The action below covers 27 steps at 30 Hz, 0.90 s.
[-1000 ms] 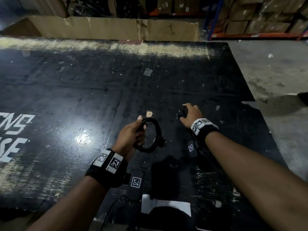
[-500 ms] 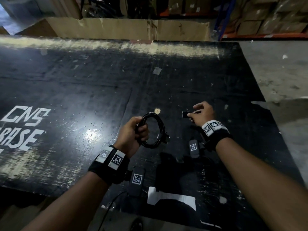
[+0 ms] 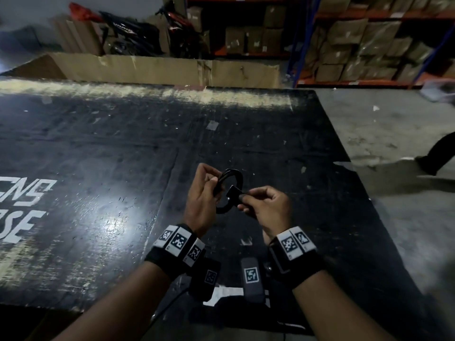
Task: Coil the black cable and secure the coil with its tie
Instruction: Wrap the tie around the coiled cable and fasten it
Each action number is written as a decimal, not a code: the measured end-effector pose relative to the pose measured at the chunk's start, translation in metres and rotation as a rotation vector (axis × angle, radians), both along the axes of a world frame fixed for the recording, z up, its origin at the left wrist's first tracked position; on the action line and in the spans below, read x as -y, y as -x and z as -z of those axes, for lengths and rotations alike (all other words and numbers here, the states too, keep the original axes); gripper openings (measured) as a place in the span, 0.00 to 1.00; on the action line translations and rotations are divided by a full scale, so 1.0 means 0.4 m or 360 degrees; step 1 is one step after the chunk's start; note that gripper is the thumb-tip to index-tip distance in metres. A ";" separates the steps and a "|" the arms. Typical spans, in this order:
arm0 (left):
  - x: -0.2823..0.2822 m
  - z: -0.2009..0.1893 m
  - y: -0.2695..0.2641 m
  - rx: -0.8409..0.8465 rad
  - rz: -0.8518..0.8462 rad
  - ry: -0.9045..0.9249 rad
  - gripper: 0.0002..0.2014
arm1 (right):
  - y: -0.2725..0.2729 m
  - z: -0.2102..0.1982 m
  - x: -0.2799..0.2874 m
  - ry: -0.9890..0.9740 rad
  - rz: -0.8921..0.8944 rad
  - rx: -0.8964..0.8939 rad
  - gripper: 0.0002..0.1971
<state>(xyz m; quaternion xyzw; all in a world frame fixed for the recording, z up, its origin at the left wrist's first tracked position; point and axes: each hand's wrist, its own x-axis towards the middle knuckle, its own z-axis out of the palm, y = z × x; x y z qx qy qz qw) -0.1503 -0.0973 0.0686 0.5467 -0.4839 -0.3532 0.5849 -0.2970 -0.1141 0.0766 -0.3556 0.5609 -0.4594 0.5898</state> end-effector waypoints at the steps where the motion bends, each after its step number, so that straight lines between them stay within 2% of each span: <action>1: 0.010 -0.003 0.006 0.0087 -0.0027 0.0005 0.05 | -0.008 0.003 0.001 -0.0022 0.0015 0.0017 0.08; 2: 0.005 -0.004 0.011 0.0165 -0.0027 0.0071 0.05 | -0.009 -0.001 -0.011 -0.0046 0.0065 0.0071 0.08; 3: -0.021 -0.058 0.059 0.0232 0.0084 0.0185 0.05 | 0.036 -0.057 -0.051 0.0023 0.0189 0.0118 0.09; 7: -0.003 -0.044 0.068 0.0420 0.0162 0.0219 0.06 | 0.027 -0.076 -0.043 -0.0031 0.0318 0.0301 0.08; 12: -0.016 -0.022 0.069 0.0317 0.0223 0.0251 0.05 | 0.009 -0.086 -0.045 -0.0118 0.0392 0.0440 0.12; 16: -0.017 -0.012 0.070 0.0187 0.0146 0.0190 0.14 | 0.004 -0.075 -0.049 -0.0202 0.0359 0.0640 0.11; 19: -0.015 -0.010 0.072 0.0083 0.0215 0.0106 0.19 | 0.009 -0.058 -0.046 -0.0229 0.0295 0.0725 0.08; 24: 0.001 0.002 0.070 0.0176 0.0138 0.0121 0.20 | 0.021 -0.065 -0.055 -0.0095 0.0332 0.0697 0.10; 26: 0.006 0.000 0.067 0.0203 0.0091 0.0119 0.18 | 0.025 -0.070 -0.062 0.0102 0.0272 0.0550 0.10; 27: 0.009 0.000 0.065 0.0211 0.0079 0.0115 0.17 | 0.029 -0.069 -0.064 0.0229 0.0224 0.0378 0.09</action>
